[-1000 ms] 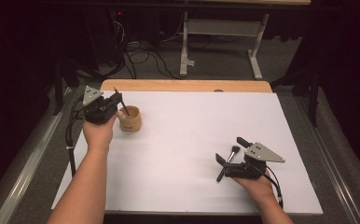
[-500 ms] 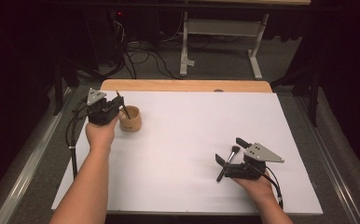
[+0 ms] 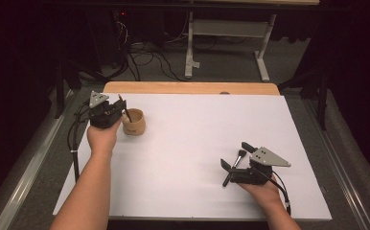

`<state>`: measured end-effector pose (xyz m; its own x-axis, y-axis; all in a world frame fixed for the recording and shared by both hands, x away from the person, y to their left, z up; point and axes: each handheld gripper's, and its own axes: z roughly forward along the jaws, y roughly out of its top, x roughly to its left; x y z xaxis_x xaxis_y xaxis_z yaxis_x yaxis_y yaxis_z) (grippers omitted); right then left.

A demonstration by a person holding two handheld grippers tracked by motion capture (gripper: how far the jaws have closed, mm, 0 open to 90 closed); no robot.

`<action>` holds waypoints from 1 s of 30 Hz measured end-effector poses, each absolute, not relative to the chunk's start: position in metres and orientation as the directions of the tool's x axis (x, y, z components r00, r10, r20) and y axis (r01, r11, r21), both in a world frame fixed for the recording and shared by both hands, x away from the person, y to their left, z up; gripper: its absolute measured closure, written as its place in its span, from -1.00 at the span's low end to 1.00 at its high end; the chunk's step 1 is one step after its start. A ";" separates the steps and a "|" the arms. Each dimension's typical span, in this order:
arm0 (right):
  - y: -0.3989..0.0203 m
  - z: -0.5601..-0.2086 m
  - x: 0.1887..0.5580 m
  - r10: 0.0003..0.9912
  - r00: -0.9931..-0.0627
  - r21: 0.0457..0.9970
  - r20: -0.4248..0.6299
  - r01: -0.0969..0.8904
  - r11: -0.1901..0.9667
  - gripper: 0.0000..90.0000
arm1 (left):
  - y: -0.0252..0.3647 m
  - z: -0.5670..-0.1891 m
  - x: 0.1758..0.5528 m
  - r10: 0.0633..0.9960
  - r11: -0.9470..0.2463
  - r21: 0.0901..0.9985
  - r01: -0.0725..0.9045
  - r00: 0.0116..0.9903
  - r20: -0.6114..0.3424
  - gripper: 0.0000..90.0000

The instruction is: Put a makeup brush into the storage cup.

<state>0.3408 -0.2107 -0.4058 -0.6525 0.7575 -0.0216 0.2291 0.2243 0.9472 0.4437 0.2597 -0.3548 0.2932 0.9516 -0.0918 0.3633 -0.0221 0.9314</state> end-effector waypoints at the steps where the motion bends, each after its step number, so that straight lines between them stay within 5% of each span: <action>1: -0.211 -0.406 0.341 0.758 -0.652 0.947 -0.023 0.229 0.225 -0.90 | 0.260 -0.355 0.444 0.950 -0.015 0.930 0.368 0.296 -0.102 0.42; 6: -0.210 -0.406 0.341 0.759 -0.651 0.946 -0.019 0.234 0.225 -0.89 | 0.264 -0.357 0.445 0.946 0.005 0.912 0.410 0.295 -0.138 -0.25; 16: -0.209 -0.406 0.340 0.760 -0.650 0.947 -0.017 0.234 0.222 -0.89 | 0.273 -0.359 0.436 0.927 0.056 0.903 0.426 0.314 -0.206 -0.66; 30: -0.210 -0.405 0.340 0.764 -0.645 0.947 -0.030 0.227 0.229 -0.89 | 0.264 -0.360 0.413 0.924 0.016 0.914 0.404 0.343 -0.168 -0.90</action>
<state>0.3403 -0.2103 -0.4052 -0.6448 0.7637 -0.0297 0.2273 0.2288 0.9466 0.4135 0.2644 -0.3596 0.3433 0.9240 -0.1683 0.4044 0.0163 0.9144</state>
